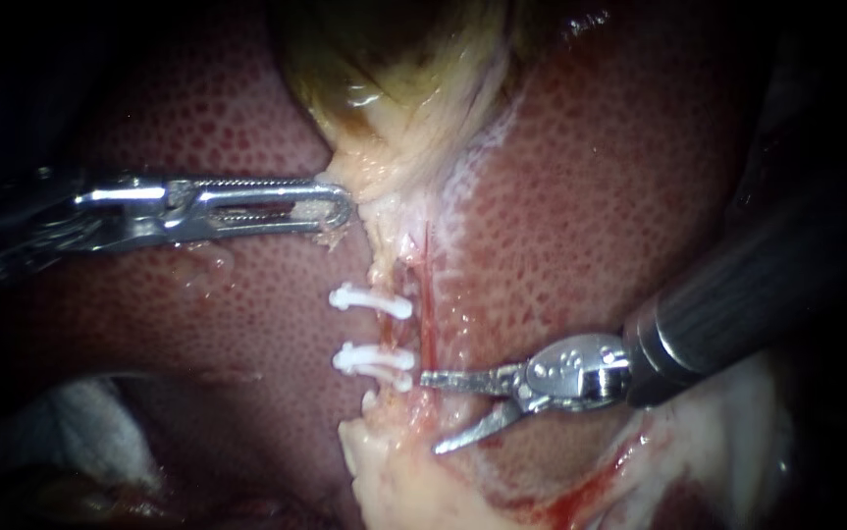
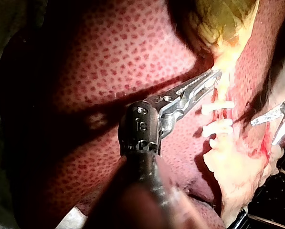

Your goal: Go to the cutting position left tube

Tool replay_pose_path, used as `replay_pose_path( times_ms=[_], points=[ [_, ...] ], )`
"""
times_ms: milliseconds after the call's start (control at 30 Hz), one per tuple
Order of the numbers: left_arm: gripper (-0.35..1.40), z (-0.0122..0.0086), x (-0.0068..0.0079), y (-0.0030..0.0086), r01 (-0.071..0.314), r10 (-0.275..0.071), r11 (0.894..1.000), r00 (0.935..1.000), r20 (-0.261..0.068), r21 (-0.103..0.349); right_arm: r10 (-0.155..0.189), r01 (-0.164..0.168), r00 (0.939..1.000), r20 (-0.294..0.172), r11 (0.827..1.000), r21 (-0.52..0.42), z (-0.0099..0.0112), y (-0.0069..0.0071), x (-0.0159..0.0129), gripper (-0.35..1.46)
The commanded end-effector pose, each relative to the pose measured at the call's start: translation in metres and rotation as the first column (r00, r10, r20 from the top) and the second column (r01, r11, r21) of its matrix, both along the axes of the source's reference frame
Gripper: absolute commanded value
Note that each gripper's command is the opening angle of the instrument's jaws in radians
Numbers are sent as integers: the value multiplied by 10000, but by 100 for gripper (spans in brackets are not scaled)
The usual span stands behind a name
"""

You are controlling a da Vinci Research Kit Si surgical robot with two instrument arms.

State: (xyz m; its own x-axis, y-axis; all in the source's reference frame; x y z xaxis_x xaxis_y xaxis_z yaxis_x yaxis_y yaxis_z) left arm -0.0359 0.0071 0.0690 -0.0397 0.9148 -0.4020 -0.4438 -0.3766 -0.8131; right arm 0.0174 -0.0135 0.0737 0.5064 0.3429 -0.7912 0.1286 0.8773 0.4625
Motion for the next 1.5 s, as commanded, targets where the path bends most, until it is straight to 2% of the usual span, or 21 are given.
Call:
replay_pose_path(
  times_ms=[33,167,267,433,600,767,1233,1333,1500],
  points=[
    [-35,0,0,0,-2,2,10000,10000,2,-1,-20,20,10000,-13,10000,15,0,0,0,141],
    [-35,-1,3,2,-24,24,10000,10000,22,17,-21,21,10000,-13,10000,13,0,0,0,141],
    [-35,-6,12,10,-27,27,10000,10000,36,56,-43,43,10000,-27,10000,21,1,-1,0,141],
    [-35,-24,39,34,268,-266,9995,9996,-120,185,-63,63,10000,-38,10000,22,4,-2,0,141],
    [-35,-48,68,58,553,-556,9983,9983,-195,-161,-82,82,10000,-49,10000,31,5,-2,0,141],
    [-35,-62,87,71,784,-789,9965,9967,-177,-287,-79,79,10000,-47,10000,30,6,-2,0,141],
    [-35,-62,86,66,857,-864,9958,9960,-237,-313,-38,38,10000,-20,10000,32,9,1,6,141],
    [-35,-62,85,64,869,-877,9957,9958,-248,-322,-11,11,10000,-5,10000,-9,12,5,10,141],
    [-35,-63,83,63,907,-917,9953,9954,-280,-338,241,-244,9996,135,9994,225,24,19,16,135]
  ],
)
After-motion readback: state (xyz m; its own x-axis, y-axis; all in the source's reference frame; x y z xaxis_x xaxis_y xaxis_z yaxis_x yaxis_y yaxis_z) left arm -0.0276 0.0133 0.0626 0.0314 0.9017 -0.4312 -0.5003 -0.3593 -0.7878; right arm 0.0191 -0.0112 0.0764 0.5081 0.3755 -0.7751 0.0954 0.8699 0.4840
